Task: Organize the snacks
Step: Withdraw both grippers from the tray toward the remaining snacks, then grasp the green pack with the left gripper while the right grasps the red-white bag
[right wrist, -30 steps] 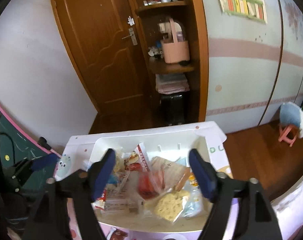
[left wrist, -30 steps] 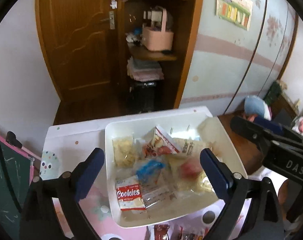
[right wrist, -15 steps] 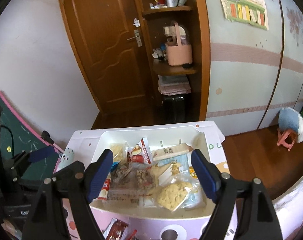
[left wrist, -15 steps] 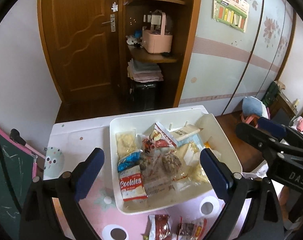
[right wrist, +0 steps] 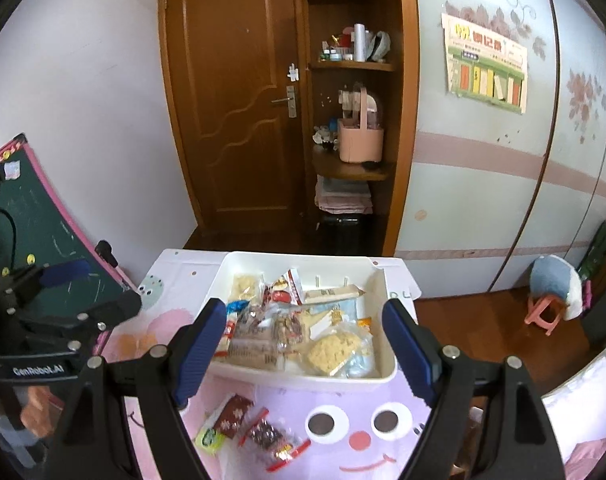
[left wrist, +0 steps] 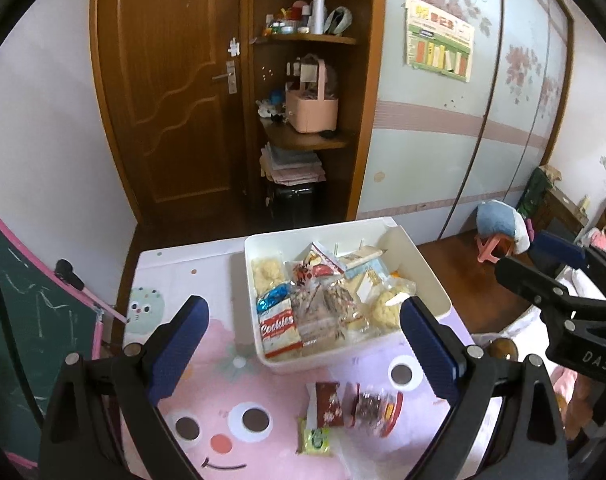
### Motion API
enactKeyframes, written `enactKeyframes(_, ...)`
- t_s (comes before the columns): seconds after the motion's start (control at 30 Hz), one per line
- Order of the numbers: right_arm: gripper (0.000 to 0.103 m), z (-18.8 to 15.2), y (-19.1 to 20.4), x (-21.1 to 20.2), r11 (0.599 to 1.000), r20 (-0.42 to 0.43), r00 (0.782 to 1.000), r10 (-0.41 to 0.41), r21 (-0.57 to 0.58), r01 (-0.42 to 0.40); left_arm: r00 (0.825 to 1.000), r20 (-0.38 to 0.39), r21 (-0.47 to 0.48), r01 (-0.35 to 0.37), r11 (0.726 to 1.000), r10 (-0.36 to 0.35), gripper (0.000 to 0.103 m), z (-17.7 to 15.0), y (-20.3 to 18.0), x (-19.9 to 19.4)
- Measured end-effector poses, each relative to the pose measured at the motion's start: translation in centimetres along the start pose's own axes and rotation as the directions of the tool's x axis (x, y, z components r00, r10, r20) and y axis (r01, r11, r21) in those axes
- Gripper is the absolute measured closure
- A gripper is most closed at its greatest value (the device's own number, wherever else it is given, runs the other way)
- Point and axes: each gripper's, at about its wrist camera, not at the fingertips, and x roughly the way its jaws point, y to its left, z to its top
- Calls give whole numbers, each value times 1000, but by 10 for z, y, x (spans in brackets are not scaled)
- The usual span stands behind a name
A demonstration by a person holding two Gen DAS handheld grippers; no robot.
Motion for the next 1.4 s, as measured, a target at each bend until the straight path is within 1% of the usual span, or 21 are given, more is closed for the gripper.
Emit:
enactKeyframes(0.1, 22, -11, 5, -19, 1000, 21, 1000, -14, -25, 15, 1000, 7, 26, 4, 1000, -4, 7, -15, -5, -20)
enactKeyframes(0.23, 22, -27, 8, -37, 999, 36, 999, 23, -49, -21, 1000, 5, 45, 17, 999, -17, 7, -29, -11, -34)
enactKeyframes(0.37, 22, -45, 15, -44, 996, 43, 999, 29, -91, -25, 999, -1, 45, 41, 998, -41, 7, -46, -16, -40)
enactKeyframes(0.47, 22, -59, 18, -39, 993, 33, 999, 38, -110, -34, 998, -23, 46, 57, 997, -56, 7, -61, -20, -33)
enactKeyframes(0.53, 22, -69, 20, -33, 993, 21, 999, 31, -118, -29, 997, -51, 53, 61, 997, -58, 7, -76, -22, -21)
enactKeyframes(0.6, 22, -82, 20, -22, 992, -3, 1000, 24, -127, -24, 996, -76, 54, 59, 997, -55, 7, -90, -25, -8)
enactKeyframes(0.73, 22, -113, 18, 4, 990, -72, 997, 24, -135, -33, 990, -132, 27, 60, 998, -56, 7, -122, -23, 22)
enactKeyframes(0.83, 22, -135, 18, 21, 987, -109, 994, 28, -152, -45, 980, -189, -19, 56, 998, -59, 7, -145, -17, 49)
enactKeyframes(0.9, 22, -150, 19, 36, 985, -142, 990, 27, -163, -50, 971, -233, -50, 47, 998, -57, 7, -160, -12, 67)
enactKeyframes(0.97, 22, -161, 18, 52, 985, -181, 983, 33, -160, -62, 959, -279, -90, 31, 995, -55, 7, -176, -5, 86)
enactKeyframes(1.07, 22, -174, 17, 71, 984, -224, 973, 60, -151, -95, 940, -335, -127, 16, 992, -58, 7, -195, 1, 108)
enactKeyframes(1.23, 22, -192, 25, 102, 973, -279, 957, 76, -191, -132, 923, -383, -125, -21, 992, -29, 7, -210, 4, 136)
enactKeyframes(1.33, 22, -203, 30, 120, 965, -315, 945, 85, -211, -157, 908, -417, -138, -31, 990, -30, 7, -217, 6, 152)
enactKeyframes(1.4, 22, -208, 33, 132, 960, -336, 938, 88, -222, -170, 899, -437, -140, -32, 990, -33, 10, -218, 7, 161)
